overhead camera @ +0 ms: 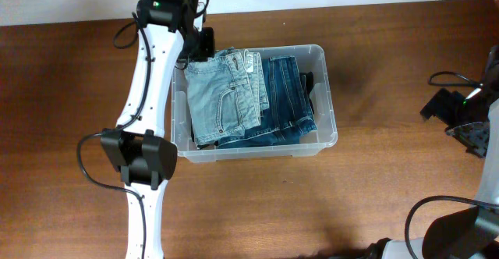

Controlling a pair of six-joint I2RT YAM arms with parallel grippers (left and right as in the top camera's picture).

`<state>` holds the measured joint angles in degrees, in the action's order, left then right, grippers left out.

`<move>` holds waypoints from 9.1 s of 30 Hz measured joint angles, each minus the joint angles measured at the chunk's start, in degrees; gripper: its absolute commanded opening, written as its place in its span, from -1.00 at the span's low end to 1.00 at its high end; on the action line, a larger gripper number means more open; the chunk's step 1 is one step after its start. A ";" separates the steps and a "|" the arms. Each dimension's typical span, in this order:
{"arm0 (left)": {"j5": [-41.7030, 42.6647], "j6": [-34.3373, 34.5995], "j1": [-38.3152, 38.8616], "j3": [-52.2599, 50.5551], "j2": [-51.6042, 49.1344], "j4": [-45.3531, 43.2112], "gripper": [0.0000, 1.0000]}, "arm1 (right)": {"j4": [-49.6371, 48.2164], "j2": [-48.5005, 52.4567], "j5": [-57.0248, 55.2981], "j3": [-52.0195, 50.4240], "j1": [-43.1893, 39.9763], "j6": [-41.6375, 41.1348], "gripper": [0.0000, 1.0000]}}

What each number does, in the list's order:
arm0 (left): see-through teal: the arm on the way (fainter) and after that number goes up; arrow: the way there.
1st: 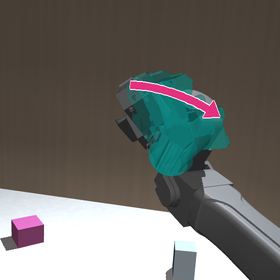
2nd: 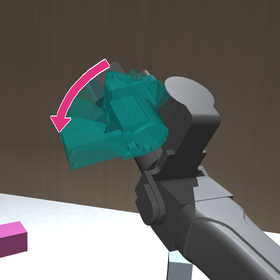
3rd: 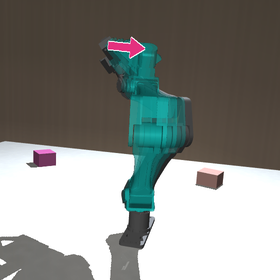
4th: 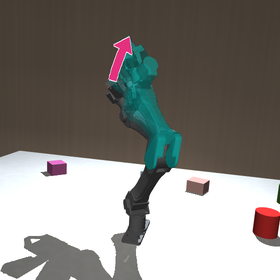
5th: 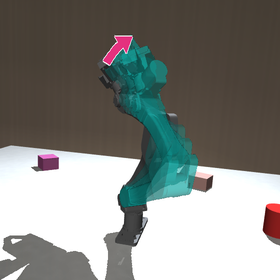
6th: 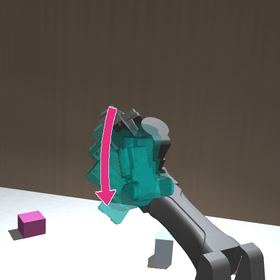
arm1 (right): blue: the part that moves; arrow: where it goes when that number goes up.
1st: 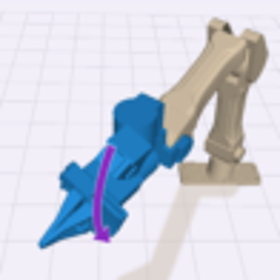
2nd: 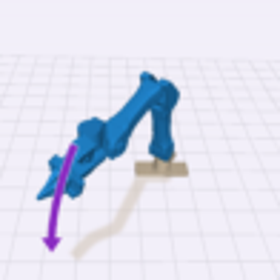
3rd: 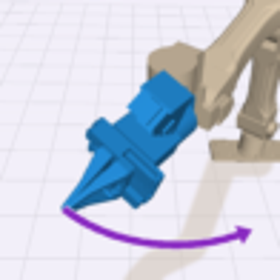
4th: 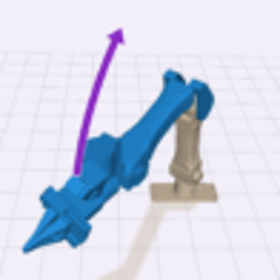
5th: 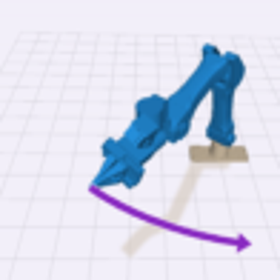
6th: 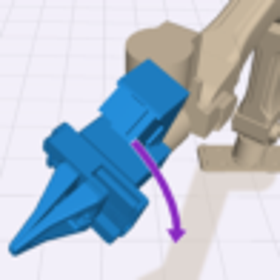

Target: Pack container

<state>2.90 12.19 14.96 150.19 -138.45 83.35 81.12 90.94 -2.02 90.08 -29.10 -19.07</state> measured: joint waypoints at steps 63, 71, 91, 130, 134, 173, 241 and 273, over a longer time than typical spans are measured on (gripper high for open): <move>7.19 0.42 12.90 -18.34 6.01 -7.37 -0.71 | 0.02 0.00 0.00 0.00 0.00 0.00 0.97; 8.74 -3.02 12.87 -8.15 8.92 -3.78 0.83 | 0.02 0.00 0.00 0.00 -0.02 0.00 0.97; 6.78 -4.92 12.87 -3.50 40.06 13.05 0.99 | 0.00 0.00 0.00 0.00 0.00 0.02 0.97; 2.34 0.92 12.87 -39.80 80.70 13.31 0.99 | 0.00 0.00 0.00 0.00 0.00 0.00 0.97; 0.22 0.72 12.87 -42.99 81.00 13.27 0.99 | 0.02 0.00 0.00 0.00 0.00 0.02 0.97; 5.88 -12.66 -9.14 -141.20 131.36 -80.67 0.99 | 0.02 0.00 0.00 0.00 -0.02 0.02 0.97; 5.88 -20.35 -18.16 -149.55 137.61 -80.00 0.99 | 0.02 0.00 0.00 0.00 0.00 0.02 0.97; 5.88 -20.35 -18.16 -149.55 137.61 -79.97 0.99 | -7.37 -30.14 -4.24 -1.53 8.00 1.84 0.97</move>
<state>8.78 -8.16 -3.20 0.64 -0.84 3.38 73.76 60.80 -6.26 88.55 -21.10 -17.23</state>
